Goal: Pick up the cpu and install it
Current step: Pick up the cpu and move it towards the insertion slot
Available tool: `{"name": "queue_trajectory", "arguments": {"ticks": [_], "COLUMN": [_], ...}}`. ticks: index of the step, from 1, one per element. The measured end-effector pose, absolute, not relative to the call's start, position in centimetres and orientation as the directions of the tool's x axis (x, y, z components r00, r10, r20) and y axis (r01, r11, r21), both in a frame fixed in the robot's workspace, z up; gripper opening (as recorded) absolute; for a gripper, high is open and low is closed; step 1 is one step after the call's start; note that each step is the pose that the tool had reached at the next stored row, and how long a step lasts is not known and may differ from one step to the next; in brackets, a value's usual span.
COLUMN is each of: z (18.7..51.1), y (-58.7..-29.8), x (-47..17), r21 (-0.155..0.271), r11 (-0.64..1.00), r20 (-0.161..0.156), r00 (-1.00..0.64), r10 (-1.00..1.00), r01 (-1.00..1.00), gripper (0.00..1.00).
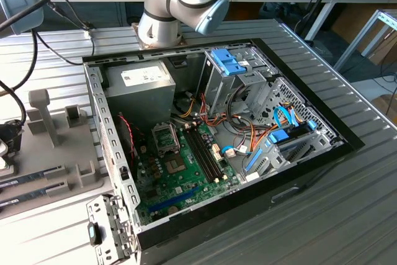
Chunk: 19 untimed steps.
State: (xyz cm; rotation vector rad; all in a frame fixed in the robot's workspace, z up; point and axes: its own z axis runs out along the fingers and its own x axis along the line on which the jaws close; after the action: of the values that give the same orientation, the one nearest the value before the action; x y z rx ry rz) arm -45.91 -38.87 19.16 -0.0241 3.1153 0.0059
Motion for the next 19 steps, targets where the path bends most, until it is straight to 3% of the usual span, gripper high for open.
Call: {"name": "queue_trajectory", "arguments": {"ticks": [19], "z": [20.2], "y": [-38.9], "x": [-45.9], "r21": [0.026], "r11": [1.0], "r20": [-0.027], "r00": [-1.0], "r10": [-0.015], "r01": [-0.016], "gripper": [0.47]}}
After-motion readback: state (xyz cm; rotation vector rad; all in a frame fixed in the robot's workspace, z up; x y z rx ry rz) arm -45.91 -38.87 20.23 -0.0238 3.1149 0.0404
